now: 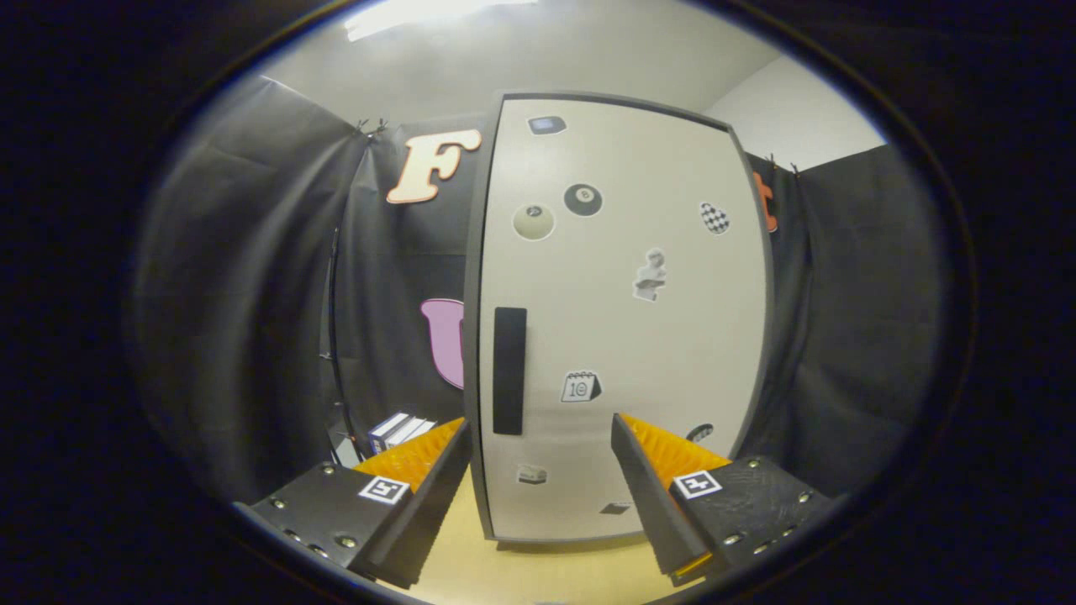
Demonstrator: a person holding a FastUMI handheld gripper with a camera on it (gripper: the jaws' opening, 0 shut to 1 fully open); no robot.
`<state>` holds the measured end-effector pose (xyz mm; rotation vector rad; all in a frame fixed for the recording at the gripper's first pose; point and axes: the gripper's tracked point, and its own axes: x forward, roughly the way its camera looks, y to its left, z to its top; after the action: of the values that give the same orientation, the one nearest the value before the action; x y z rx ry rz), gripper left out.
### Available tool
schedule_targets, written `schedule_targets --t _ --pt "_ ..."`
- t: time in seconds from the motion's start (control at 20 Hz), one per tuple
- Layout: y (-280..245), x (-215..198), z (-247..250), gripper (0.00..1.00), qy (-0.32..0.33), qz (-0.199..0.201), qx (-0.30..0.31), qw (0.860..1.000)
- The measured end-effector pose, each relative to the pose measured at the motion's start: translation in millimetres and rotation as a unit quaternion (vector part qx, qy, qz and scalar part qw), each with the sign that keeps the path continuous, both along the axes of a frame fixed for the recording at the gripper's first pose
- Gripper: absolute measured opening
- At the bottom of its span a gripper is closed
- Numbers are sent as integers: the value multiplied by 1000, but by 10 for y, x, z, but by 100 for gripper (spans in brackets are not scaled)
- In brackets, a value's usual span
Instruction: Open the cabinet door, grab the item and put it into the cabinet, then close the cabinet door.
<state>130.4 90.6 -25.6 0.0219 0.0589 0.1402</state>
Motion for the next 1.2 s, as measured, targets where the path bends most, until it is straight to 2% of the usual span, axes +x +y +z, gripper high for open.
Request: schedule_targets --t 0.4,0.6,0.8,1.05,1.2 --pt "296 674 -95 98 6 6 14 1000" --pt "309 884 -123 76 13 -4 27 1000" --pt "385 1036 -143 60 24 3 43 999" --pt "403 1006 -137 28 22 -7 40 999" --pt "399 985 -159 28 29 -6 41 999"
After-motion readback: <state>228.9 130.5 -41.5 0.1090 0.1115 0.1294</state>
